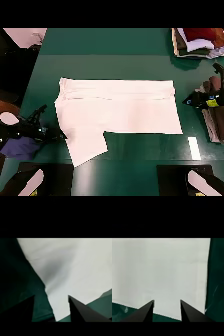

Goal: Fold the shirts.

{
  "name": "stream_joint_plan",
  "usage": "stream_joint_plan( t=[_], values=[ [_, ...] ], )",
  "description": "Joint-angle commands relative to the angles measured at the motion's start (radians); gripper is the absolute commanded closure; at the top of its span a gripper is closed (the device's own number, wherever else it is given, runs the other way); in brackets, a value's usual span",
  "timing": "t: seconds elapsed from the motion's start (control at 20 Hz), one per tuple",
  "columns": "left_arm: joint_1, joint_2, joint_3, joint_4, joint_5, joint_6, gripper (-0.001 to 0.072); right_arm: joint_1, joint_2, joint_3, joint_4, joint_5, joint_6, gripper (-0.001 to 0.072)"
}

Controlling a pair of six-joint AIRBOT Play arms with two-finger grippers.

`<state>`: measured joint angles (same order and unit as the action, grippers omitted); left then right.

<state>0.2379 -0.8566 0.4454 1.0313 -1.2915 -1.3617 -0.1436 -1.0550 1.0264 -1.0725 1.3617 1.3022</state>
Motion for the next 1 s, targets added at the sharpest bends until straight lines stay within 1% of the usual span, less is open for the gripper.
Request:
stream_joint_plan(
  t=[0.0,0.15,0.2,0.25,0.35,0.4,0.45,0.5,0.55,0.65,0.75,0.95],
  values=[
    [0.001,0.024,-0.065,-0.024,0.076,-0.018,0.0189,0.0,0.008,-0.004,0.064,0.004,-0.008,0.0328],
    [0.001,0.024,-0.098,-0.069,0.148,-0.015,0.019,0.0,0.009,-0.004,0.079,0.011,-0.01,0.0327],
    [0.001,0.024,-0.115,-0.115,0.176,0.02,0.019,0.0,0.009,-0.004,0.086,0.01,-0.01,0.0328],
    [0.001,0.024,-0.128,-0.147,0.196,0.037,0.019,0.0,0.009,-0.004,0.086,0.01,-0.01,0.0328],
    [0.001,0.024,-0.135,-0.183,0.201,0.054,0.0191,0.0,0.009,-0.004,0.086,0.011,-0.01,0.0328],
    [0.001,0.024,-0.135,-0.192,0.194,0.061,0.0206,0.0,0.009,-0.004,0.086,0.011,-0.01,0.0328],
    [0.001,0.024,-0.135,-0.192,0.184,0.063,0.0377,0.0,0.009,-0.004,0.086,0.011,-0.01,0.0328],
    [0.001,0.024,-0.135,-0.195,0.172,0.084,0.0567,-0.002,0.009,-0.004,0.085,0.016,-0.01,0.0328],
    [0.001,0.024,-0.134,-0.203,0.157,0.097,0.0681,-0.009,0.009,-0.004,0.082,0.03,-0.01,0.0328],
    [0.001,0.024,-0.116,-0.203,0.116,0.106,0.0684,-0.041,0.009,-0.007,0.055,0.086,-0.01,0.0328],
    [0.001,0.024,-0.066,-0.203,0.07,0.119,0.0684,-0.104,0.027,-0.063,0.043,0.126,-0.01,0.0328],
    [0.001,0.024,0.037,-0.204,0.024,0.139,0.0684,-0.246,0.068,-0.275,-0.031,0.075,-0.02,0.0324]
  ],
)
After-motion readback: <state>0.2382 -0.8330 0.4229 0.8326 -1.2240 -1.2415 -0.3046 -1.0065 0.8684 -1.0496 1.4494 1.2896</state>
